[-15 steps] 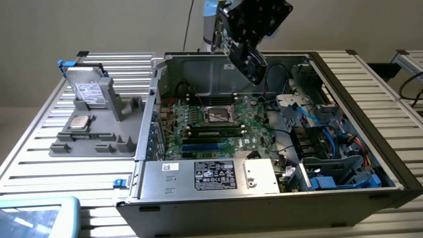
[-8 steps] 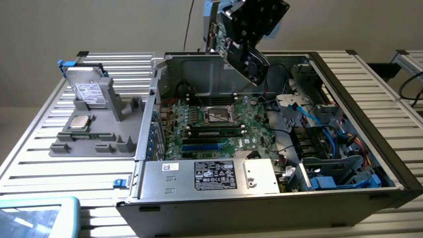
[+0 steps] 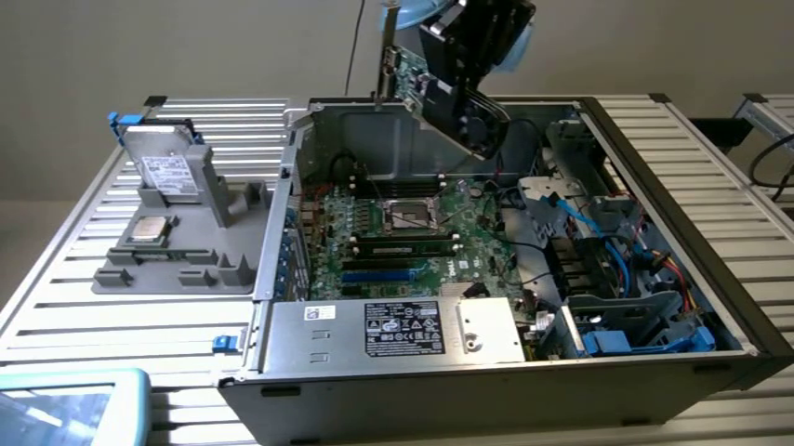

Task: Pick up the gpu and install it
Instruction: 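Insert the gpu into the slot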

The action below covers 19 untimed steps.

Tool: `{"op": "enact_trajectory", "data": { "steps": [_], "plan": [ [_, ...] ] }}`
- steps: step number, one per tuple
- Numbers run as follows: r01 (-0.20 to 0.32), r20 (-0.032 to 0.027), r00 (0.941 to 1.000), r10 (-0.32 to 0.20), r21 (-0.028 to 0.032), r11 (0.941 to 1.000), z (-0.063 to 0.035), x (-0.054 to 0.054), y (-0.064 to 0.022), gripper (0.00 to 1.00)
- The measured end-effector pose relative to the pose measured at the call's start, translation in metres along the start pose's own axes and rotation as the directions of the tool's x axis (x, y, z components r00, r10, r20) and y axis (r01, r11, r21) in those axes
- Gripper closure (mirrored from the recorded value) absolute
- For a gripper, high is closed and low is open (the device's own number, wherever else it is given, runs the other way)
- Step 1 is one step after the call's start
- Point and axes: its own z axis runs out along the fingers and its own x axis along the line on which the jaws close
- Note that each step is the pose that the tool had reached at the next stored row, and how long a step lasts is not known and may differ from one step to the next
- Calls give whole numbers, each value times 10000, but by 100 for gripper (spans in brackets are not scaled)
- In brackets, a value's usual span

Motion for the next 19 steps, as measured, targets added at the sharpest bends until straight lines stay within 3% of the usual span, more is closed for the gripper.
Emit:
{"op": "enact_trajectory", "data": {
  "steps": [5, 10, 15, 19],
  "plan": [
    [910, -126, 9958, -909, 59, 9958, 1, 0, 0, 73],
    [1802, -214, 9835, -1798, 158, 9835, 3, 0, 0, 73],
    [2692, -251, 9630, -2684, 332, 9625, 6, 0, -1, 73],
    [3389, -291, 9408, -3378, 472, 9396, 7, 0, -1, 73]
  ]
}}
